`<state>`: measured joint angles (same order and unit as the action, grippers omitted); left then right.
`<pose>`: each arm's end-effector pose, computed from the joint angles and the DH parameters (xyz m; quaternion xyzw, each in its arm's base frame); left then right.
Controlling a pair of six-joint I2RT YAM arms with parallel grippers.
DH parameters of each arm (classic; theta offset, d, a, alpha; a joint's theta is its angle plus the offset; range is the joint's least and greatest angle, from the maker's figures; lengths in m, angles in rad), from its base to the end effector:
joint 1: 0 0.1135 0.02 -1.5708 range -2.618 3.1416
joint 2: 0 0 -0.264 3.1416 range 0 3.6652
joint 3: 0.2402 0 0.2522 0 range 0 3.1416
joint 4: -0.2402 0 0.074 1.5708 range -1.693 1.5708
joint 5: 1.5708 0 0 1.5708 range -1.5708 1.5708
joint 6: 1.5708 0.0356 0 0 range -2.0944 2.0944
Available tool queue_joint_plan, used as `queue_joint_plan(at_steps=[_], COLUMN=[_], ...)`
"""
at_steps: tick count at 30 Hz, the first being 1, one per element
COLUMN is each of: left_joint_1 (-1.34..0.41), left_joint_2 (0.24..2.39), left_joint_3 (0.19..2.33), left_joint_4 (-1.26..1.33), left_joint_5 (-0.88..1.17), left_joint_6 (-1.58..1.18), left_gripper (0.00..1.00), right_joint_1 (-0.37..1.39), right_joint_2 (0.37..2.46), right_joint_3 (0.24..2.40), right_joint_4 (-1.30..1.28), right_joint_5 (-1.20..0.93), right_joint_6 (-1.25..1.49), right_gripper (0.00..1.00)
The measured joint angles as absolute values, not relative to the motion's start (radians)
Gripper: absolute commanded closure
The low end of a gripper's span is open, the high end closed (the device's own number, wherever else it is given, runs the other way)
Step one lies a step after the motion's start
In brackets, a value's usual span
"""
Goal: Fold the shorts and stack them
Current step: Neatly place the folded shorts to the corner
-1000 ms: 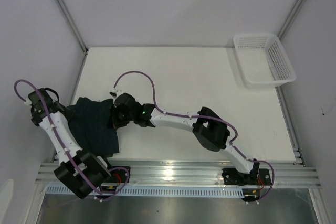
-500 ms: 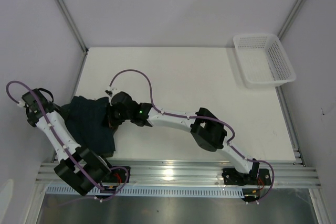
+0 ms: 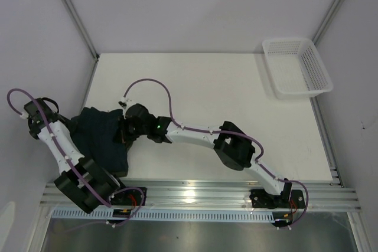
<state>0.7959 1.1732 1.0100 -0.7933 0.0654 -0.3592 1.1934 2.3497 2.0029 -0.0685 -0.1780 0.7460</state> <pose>0.1642 0.1644 0.2868 -0.5119 0.8036 0.0350 0.3018 0.1990 0.5192 0.2306 -0.2324 0.8028 0.4907 0.2462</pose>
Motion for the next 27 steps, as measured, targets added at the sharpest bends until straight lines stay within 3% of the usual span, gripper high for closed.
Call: queue_joint_plan(at_steps=[4, 6, 7, 8, 12, 16, 18, 27], left_joint_1=[0.797, 0.798, 0.798, 0.799, 0.807, 0.815, 0.816, 0.818], left_joint_2=[1.197, 1.197, 1.197, 1.197, 1.197, 1.190, 1.175, 1.092], left_joint_3=[0.997, 0.981, 0.969, 0.961, 0.947, 0.947, 0.947, 0.947], left_joint_4=[-0.782, -0.780, -0.772, -0.765, -0.762, -0.759, -0.754, -0.742], left_joint_5=[0.049, 0.038, 0.023, 0.008, -0.031, -0.042, -0.036, 0.091], left_joint_6=[-0.360, -0.357, -0.364, -0.359, -0.377, -0.383, -0.384, -0.382], left_gripper=[0.95, 0.52, 0.13, 0.01, 0.01, 0.01, 0.01, 0.01], right_joint_1=[1.196, 1.196, 1.196, 1.196, 1.195, 1.187, 1.182, 1.137], right_joint_2=[2.351, 2.351, 2.351, 2.351, 2.351, 2.357, 2.358, 2.292], right_joint_3=[1.937, 1.897, 1.878, 1.859, 1.792, 1.772, 1.770, 1.684], right_joint_4=[-0.033, -0.016, -0.010, -0.010, -0.001, -0.012, -0.031, -0.061], right_joint_5=[-0.177, -0.173, -0.172, -0.170, -0.162, -0.156, -0.146, -0.102], right_joint_6=[0.767, 0.777, 0.785, 0.791, 0.825, 0.867, 0.875, 0.872], right_gripper=[1.00, 1.00, 0.95, 0.91, 0.86, 0.52, 0.41, 0.40])
